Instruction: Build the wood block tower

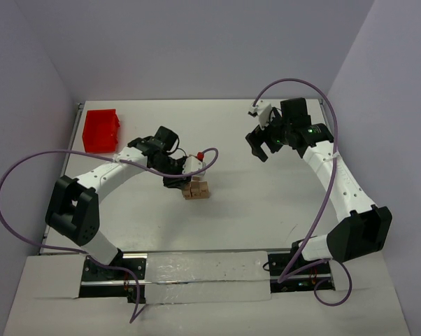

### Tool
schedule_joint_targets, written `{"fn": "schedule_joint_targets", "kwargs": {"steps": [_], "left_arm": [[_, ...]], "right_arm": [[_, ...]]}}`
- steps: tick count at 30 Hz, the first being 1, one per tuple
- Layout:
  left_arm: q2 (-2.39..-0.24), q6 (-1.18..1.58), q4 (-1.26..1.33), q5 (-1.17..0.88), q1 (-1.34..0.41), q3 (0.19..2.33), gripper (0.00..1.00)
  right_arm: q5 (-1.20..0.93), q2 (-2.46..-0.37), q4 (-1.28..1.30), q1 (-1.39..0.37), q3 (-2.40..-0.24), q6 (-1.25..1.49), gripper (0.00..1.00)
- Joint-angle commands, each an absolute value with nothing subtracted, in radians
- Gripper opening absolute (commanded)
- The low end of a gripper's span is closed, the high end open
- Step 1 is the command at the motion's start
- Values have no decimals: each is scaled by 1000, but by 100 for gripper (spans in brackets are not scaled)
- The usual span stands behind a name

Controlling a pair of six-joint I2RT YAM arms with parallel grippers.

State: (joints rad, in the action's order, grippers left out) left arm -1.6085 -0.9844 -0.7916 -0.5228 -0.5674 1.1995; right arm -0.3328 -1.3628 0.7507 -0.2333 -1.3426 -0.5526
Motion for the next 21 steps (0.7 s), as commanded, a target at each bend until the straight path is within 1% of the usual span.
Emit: {"fn": "schedule_joint_targets", "kwargs": {"steps": [1,7,13,21], "left_arm": [[-1611,-1006,-808,-565,-564,1251,29],[-1623,-996,-809,-562,-563,1256,32],[-1631,-998,-813,-558,-563,1256,39],[-1632,-1004,-823,-561,-563,1252,45]], "right_arm": [[-330,-1371,738,-239,-1390,-561,100],[-328,-1374,736,-239,-1392,-563,100],[-325,-1382,736,-239,-1402,-566,100],[-327,-1394,733,-239,-1410,-565,100]]}}
